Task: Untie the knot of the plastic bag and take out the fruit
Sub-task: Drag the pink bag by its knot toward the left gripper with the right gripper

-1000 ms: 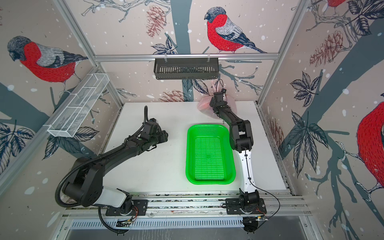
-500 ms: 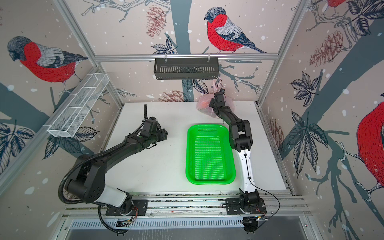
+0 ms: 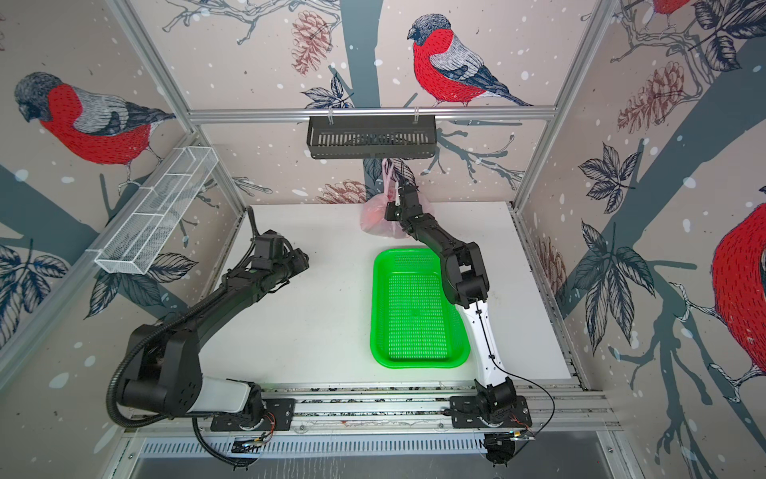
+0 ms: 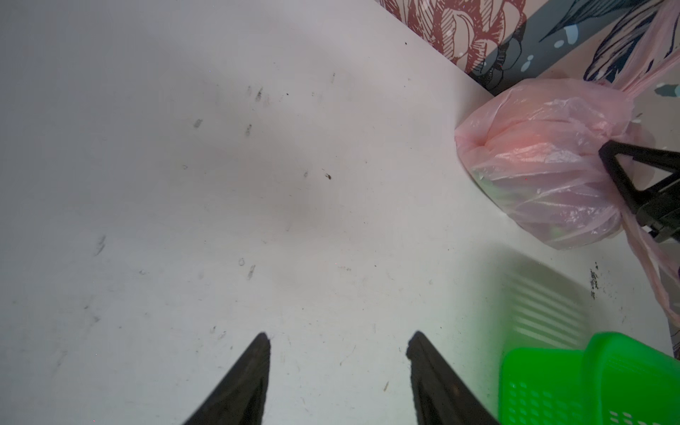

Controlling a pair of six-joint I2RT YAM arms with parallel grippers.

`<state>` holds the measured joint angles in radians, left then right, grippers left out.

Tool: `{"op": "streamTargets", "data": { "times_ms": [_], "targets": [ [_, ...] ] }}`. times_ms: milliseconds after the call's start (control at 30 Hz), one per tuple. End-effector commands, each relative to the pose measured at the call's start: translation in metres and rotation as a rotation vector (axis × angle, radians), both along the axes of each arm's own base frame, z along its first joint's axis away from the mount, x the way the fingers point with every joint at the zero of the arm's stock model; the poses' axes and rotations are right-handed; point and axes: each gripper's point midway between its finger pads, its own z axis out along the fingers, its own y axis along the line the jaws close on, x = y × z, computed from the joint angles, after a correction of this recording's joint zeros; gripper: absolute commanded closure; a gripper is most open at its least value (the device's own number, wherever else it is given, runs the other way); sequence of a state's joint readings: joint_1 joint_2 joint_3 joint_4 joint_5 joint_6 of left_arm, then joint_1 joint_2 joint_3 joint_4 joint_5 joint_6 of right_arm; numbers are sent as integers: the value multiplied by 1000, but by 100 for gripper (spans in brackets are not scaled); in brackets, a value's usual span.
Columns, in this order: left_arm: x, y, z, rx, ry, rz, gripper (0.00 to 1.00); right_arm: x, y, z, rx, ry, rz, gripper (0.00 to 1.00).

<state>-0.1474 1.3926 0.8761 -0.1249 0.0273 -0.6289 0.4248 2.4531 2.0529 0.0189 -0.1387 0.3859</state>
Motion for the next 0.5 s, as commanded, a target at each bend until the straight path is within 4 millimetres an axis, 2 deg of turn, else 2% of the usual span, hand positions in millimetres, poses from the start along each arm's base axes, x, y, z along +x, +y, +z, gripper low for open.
{"op": "streamTargets", "data": {
  "times_ms": [0,100,267,367,467],
  "targets": [
    [-2,16,11,-31,-27,36,38,-34,47,15,23,1,141,95],
    [-8,34,20,-35,-48,69,38,-73,89,21,20,2,227,95],
    [-21,53,44,-12,-118,107,35,-150,154,35,22,13,380,95],
    [-27,59,61,1,-148,111,33,-200,182,39,5,7,476,95],
    [-31,63,76,18,-173,104,32,-248,199,39,-32,-6,570,95]
  ]
}}
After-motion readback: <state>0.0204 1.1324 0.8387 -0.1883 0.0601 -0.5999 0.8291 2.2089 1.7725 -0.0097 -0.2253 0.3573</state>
